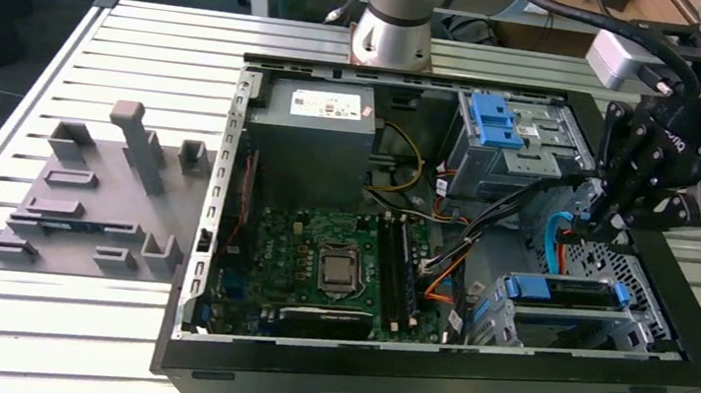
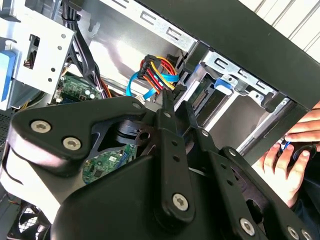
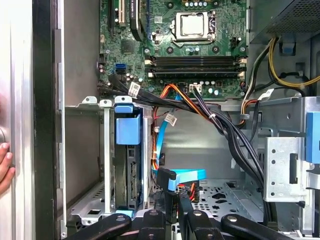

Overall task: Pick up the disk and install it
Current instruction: 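Insert the first disk wire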

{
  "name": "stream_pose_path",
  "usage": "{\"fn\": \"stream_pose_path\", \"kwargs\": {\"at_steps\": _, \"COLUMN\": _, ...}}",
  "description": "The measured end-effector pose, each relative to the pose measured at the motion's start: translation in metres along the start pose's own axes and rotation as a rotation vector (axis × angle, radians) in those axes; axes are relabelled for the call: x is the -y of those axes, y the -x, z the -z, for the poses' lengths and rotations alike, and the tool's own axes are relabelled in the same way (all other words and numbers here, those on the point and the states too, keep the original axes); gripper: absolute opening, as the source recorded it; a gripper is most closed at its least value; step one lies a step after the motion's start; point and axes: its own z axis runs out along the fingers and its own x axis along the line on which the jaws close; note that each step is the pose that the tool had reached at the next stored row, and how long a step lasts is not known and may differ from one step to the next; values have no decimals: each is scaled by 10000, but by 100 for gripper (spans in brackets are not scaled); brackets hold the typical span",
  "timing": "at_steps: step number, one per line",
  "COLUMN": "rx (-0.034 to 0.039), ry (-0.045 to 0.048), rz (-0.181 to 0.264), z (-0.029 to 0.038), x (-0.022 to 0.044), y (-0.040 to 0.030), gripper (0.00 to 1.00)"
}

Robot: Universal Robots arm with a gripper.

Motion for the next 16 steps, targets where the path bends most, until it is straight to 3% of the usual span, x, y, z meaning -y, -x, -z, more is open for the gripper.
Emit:
{"fn": "stream_pose_path", "kwargs": {"at_steps": 3, "rx": -14, "ry": 0, "rz": 0, "z": -11, "x": 0, "y": 7, "gripper": 25}}
{"fn": "stream_pose_path", "kwargs": {"at_steps": 16, "rx": -304, "ry": -2, "rz": 5, "z": -58, "x": -1, "y": 17, "gripper": 25}}
